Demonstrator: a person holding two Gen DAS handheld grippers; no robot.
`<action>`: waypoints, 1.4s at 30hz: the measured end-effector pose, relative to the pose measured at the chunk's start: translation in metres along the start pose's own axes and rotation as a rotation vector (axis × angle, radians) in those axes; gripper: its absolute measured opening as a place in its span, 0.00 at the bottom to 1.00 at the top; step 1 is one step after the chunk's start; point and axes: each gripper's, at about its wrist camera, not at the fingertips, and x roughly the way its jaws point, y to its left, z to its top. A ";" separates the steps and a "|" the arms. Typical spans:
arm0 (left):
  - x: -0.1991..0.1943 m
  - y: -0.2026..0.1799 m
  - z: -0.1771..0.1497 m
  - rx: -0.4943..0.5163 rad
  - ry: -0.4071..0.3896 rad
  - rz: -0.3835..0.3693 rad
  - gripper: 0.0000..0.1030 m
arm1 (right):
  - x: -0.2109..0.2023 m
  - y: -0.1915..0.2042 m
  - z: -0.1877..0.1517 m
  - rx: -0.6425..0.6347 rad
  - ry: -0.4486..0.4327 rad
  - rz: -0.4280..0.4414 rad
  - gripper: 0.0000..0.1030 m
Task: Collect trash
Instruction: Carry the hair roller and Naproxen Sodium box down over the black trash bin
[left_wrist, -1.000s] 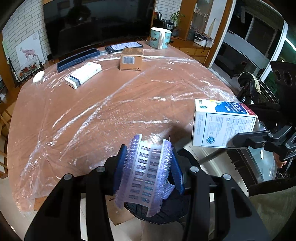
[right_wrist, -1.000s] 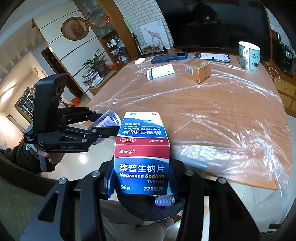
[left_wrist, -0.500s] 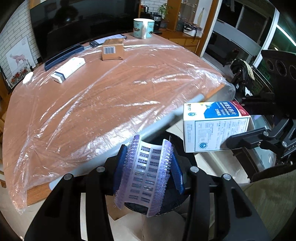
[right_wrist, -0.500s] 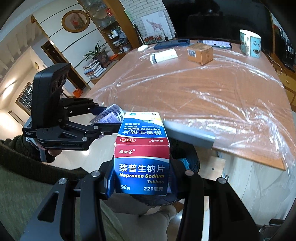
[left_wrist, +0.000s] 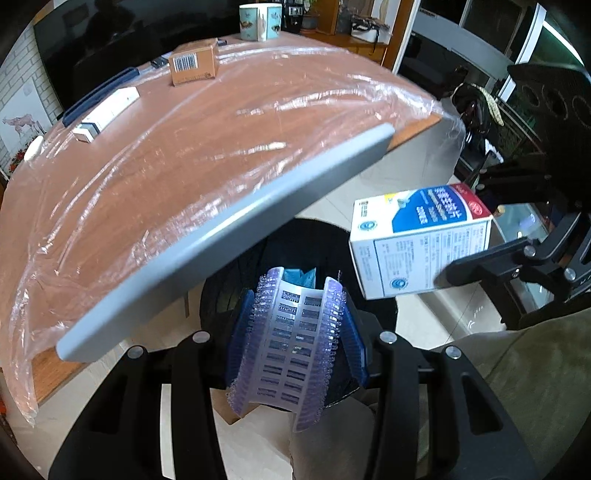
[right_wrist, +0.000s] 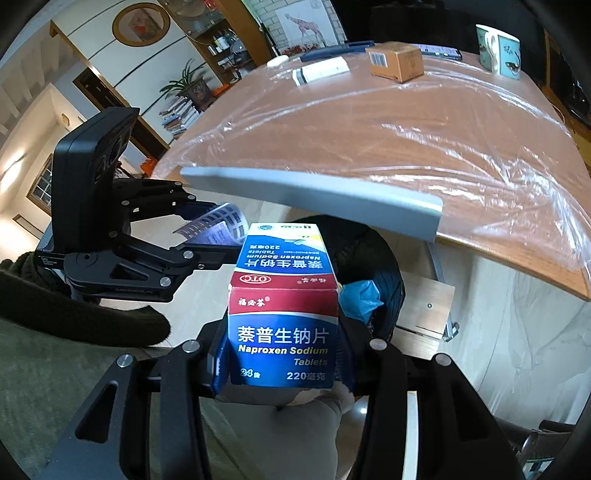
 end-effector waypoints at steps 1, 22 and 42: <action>0.003 0.000 -0.001 0.002 0.008 0.002 0.45 | 0.003 0.000 -0.001 -0.004 0.007 -0.008 0.44; 0.058 0.007 -0.023 -0.016 0.128 0.053 0.45 | 0.055 -0.014 0.000 0.014 0.087 -0.074 0.44; 0.079 0.012 -0.025 -0.017 0.170 0.107 0.45 | 0.093 -0.014 0.005 0.008 0.145 -0.124 0.44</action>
